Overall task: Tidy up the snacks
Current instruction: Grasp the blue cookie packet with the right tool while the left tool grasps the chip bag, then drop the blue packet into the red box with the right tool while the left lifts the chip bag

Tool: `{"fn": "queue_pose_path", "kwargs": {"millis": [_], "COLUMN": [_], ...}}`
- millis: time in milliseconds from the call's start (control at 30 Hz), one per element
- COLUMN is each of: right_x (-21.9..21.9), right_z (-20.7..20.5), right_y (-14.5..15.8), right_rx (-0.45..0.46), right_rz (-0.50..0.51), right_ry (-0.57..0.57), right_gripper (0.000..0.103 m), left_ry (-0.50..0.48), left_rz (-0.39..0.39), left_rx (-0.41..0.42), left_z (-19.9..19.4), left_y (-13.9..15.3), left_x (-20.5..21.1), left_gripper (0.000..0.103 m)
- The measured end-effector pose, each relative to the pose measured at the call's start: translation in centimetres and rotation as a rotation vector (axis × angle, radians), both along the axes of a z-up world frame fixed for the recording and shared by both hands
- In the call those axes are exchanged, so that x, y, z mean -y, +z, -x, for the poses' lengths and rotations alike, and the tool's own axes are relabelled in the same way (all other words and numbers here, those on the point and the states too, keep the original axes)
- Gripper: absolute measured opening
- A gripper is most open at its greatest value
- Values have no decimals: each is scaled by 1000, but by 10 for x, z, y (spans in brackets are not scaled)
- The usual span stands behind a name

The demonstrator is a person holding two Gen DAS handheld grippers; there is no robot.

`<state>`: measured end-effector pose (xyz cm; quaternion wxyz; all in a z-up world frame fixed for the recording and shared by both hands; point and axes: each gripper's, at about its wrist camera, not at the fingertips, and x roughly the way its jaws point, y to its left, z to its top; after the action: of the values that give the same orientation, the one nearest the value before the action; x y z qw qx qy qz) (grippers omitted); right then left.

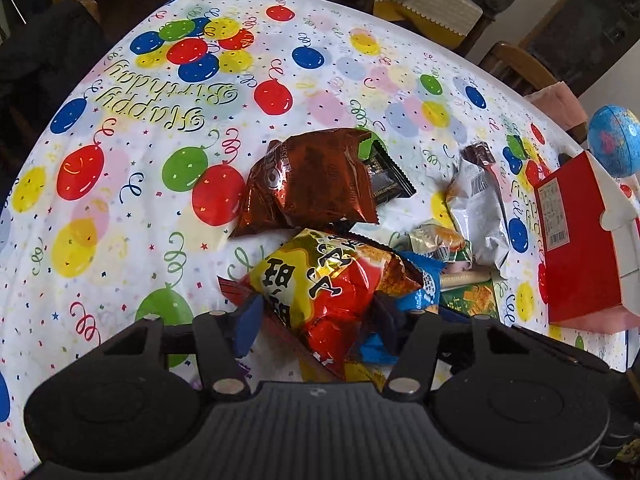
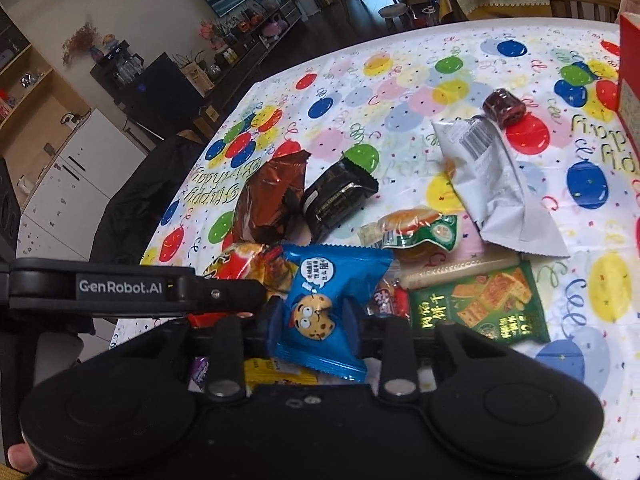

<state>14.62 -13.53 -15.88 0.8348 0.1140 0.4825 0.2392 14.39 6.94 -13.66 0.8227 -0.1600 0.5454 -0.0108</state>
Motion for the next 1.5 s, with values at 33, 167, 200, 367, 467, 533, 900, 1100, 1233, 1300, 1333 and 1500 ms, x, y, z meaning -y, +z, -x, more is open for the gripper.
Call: {"fn": "queue_pose_path", "kwargs": {"millis": [33,167,200,367,467,533,900,1100,1233,1300,1333,1500], "right_x": [1,7,9,12,19,26,77,119,149,166,174,211], "right_z": [2,8,11,20,24,29,46,49,46,43,42,37], "right_y": [2,9,12,25,29,36,106,134,145,148,149,150], "right_rx": [5,13,19,54,56,71,185,248,279,287,291,299], "right_rz": [0,2,-4,58,52,48,61,82,102,110,114,130], "right_ry": [-3,-18,-22,-27,-41,-52,-128,-180,-227,-253,-266,-325], "right_gripper": [29,24,22,21,20,20,20,20,20,20,20,20], "left_ry": [-2,6,8,10,10,2,-77,-155,-219,-248,-262,-328], "left_rz": [-3,5,7,9,1,2,-13,-21,-28,-32,-35,-51], "left_rx": [4,11,13,39,59,73,172,228,256,265,268,282], "left_z": [2,9,12,22,28,31,33,21,11,5,2,-12], "left_y": [1,8,11,25,34,42,95,120,132,135,137,139], "left_x": [1,2,2,6,9,12,62,112,152,172,182,229], "left_gripper": [57,57,57,57,57,57,57,57,57,57,57,57]}}
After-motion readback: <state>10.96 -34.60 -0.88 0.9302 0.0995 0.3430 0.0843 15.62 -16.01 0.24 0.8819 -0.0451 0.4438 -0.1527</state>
